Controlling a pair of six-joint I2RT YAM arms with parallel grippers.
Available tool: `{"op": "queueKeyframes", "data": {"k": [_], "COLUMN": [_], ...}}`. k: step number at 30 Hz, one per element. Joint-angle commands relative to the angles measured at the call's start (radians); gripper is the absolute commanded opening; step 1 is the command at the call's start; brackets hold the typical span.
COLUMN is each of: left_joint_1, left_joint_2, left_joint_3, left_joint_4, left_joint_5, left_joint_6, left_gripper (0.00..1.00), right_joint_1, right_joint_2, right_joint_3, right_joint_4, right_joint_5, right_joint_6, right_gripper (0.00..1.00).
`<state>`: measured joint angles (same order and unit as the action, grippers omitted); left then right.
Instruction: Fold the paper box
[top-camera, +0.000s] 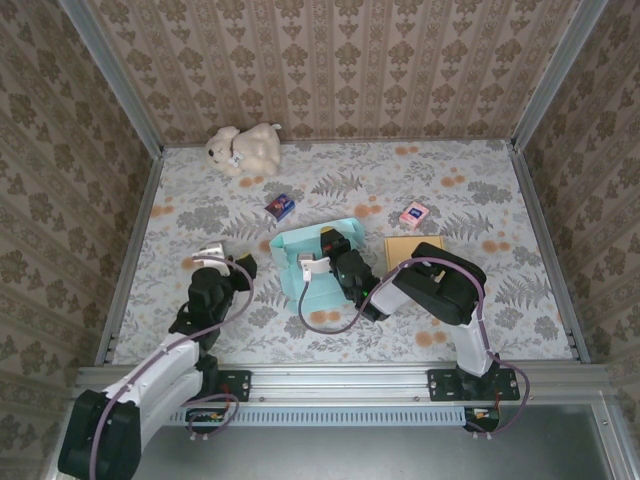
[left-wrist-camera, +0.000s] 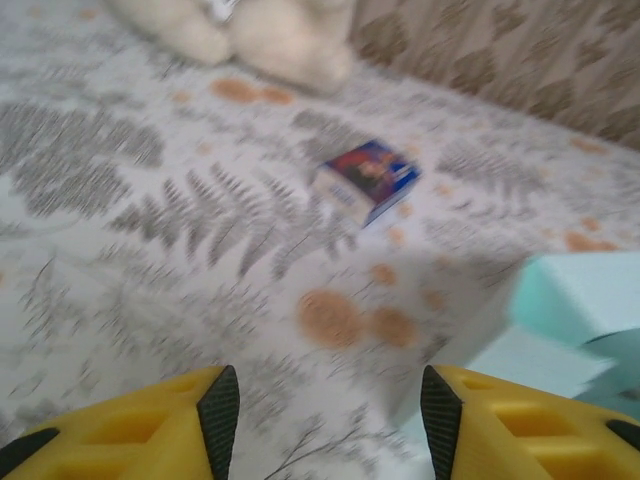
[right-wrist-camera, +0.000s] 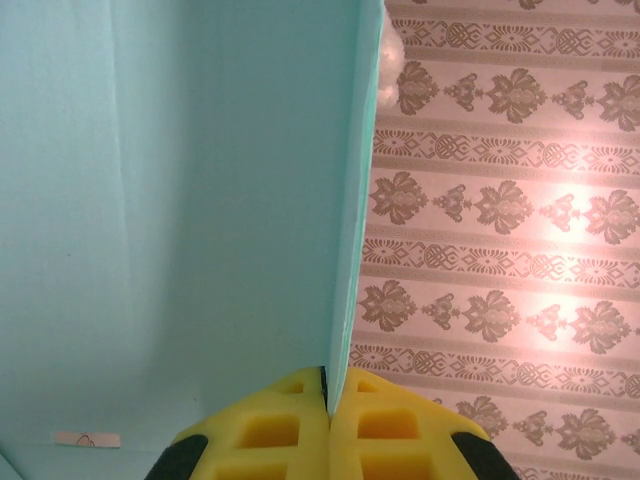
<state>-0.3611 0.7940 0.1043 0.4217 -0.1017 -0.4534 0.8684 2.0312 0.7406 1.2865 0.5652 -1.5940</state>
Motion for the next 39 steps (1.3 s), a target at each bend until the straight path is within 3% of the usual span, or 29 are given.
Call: {"op": "queueKeyframes", "data": {"k": [1,8,13,15,24,28,39], "left_joint_1": [0.016,0.007,0.002,0.002,-0.045,-0.081,-0.172], "left_joint_2": [0.053,0.365,0.583,0.616,0.702,0.750,0.899], "left_joint_3": [-0.009,0.051,0.067,0.056,0.100,0.104,0.151], "left_joint_4": [0.017,0.309,0.528,0.604,0.662,0.722,0.870], "left_joint_5": [0.043,0.221,0.284,0.317,0.417,0.391,0.185], "left_joint_6": [-0.006,0.087,0.140,0.148,0.196,0.193,0.166], "left_gripper": [0.55,0.57,0.55,0.55,0.47,0.40,0.38], "right_joint_1": [0.005,0.007,0.011,0.012,0.010,0.012,0.013], "right_joint_2": [0.018,0.015,0.011,0.013,0.018,0.020,0.017], "right_joint_3": [-0.004,-0.004,-0.003,0.000,0.009,0.009,0.009], "right_joint_4": [-0.110,-0.112,-0.119,-0.121,-0.132,-0.135,-0.139], "right_joint_5": [-0.021,-0.024,-0.026,-0.027,-0.029,-0.031,-0.031], "right_joint_6": [0.014,0.014,0.012,0.014,0.017,0.019,0.025], "right_gripper": [0.00,0.00,0.00,0.00,0.00,0.00,0.00]}}
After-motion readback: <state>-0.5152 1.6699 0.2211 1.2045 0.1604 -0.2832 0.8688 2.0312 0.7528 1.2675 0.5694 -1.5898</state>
